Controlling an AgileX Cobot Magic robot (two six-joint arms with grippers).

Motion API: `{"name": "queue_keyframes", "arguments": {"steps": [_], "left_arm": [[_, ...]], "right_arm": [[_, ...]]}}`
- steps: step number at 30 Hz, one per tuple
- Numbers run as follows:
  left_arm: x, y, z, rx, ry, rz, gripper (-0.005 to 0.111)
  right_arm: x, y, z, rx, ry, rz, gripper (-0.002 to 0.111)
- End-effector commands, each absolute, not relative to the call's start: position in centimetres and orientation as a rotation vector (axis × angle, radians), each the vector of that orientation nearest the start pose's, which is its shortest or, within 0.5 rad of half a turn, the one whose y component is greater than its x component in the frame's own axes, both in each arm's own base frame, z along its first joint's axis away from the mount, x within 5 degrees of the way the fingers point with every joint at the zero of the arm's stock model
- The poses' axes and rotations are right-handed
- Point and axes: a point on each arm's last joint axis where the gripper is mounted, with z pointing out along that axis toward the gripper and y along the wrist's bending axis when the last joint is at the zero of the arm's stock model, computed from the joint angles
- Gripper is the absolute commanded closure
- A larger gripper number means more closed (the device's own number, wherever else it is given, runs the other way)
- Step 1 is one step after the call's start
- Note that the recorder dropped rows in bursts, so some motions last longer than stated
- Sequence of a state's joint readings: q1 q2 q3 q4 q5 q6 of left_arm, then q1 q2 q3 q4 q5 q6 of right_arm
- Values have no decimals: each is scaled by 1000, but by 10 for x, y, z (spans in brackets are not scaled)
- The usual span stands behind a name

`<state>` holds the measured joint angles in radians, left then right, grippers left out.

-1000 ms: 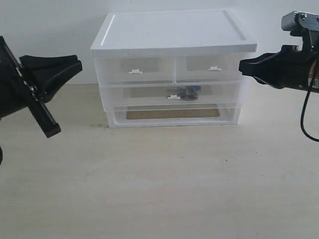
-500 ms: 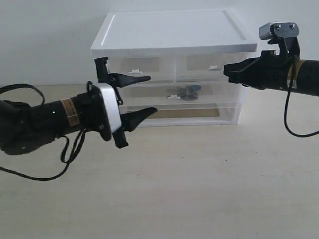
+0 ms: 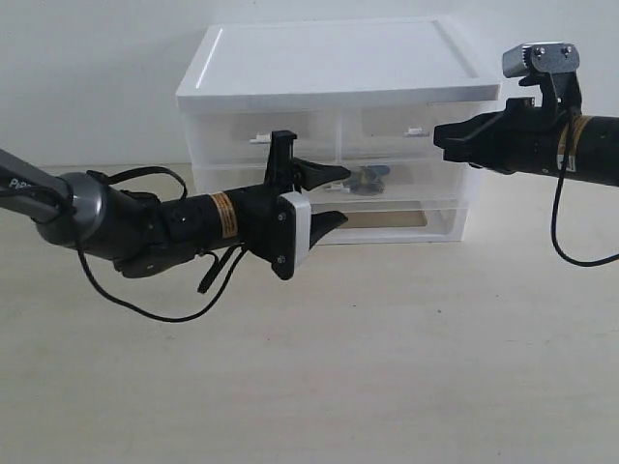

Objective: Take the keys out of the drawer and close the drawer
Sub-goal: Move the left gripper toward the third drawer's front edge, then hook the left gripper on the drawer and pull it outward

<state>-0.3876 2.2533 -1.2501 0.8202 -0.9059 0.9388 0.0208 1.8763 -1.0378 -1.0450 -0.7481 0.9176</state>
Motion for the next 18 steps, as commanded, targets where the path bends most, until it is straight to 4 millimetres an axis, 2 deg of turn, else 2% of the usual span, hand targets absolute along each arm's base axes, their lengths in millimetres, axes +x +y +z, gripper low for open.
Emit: {"name": "queue_keyframes", "arguments": {"steps": [1, 6, 9, 15, 17, 18], "left_arm": [[413, -224, 114, 1617, 641, 322, 56], [426, -227, 108, 1644, 650, 363, 56], [436, -227, 106, 1662, 648, 447, 60], [444, -221, 108, 1614, 685, 566, 92], [448, -218, 108, 1591, 749, 588, 103], [449, -216, 107, 1584, 783, 593, 102]], "right_arm": [[401, 50, 209, -284, 1815, 572, 108], [401, 50, 209, -284, 1815, 572, 108], [401, 50, 209, -284, 1815, 572, 108], [401, 50, 208, -283, 1820, 567, 108], [401, 50, 208, -283, 1820, 567, 108], [401, 50, 208, -283, 1820, 567, 108]]}}
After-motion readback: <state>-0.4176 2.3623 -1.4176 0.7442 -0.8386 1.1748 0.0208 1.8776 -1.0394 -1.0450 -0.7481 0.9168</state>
